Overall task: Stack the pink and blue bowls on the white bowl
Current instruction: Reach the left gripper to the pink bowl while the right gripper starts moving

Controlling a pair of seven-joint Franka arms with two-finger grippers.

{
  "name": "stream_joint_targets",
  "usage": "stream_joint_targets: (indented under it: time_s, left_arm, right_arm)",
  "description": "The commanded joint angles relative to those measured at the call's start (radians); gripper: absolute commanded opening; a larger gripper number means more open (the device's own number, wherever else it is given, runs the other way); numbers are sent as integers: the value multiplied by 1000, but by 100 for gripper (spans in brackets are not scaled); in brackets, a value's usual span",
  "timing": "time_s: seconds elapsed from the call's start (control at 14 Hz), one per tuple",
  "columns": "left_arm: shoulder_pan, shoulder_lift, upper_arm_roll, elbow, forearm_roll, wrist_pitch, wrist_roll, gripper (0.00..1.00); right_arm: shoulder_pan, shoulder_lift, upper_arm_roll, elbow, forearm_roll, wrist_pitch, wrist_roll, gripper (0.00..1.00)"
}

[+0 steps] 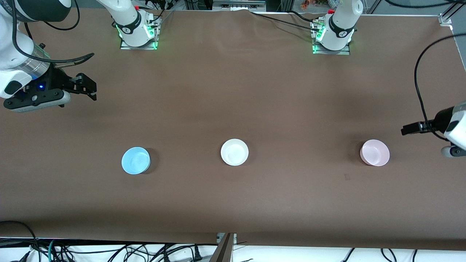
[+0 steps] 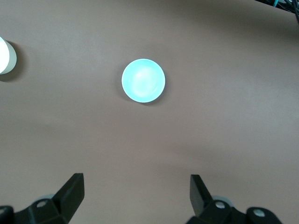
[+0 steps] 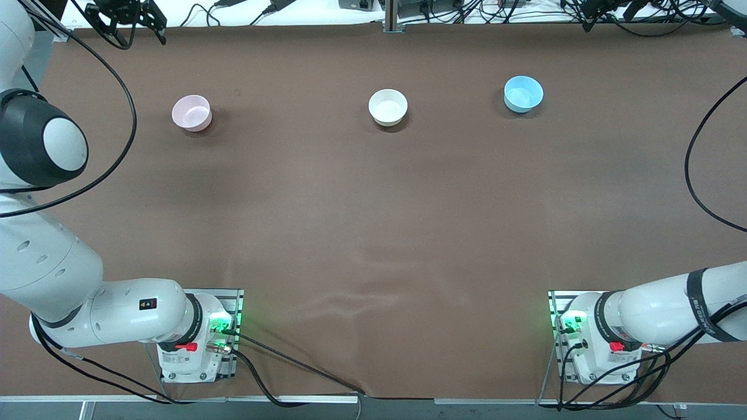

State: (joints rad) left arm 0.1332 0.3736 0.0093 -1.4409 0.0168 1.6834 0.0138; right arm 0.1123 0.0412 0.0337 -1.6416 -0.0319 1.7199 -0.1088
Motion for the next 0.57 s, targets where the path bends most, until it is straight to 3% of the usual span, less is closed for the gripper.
stream_joint_targets:
  time_s: [0.0, 0.21, 0.5]
  left_arm:
    - [37, 43, 9, -65, -17, 114, 72, 100]
    - [97, 126, 11, -125, -121, 257, 186, 100]
    - [120, 205, 23, -170, -136, 413, 273, 100]
  right_arm:
    - [-3, -1, 0, 6, 9, 0, 15, 100]
    - [-3, 0, -5, 5, 10, -2, 17, 100]
    - [-19, 9, -23, 6, 15, 0, 18, 100]
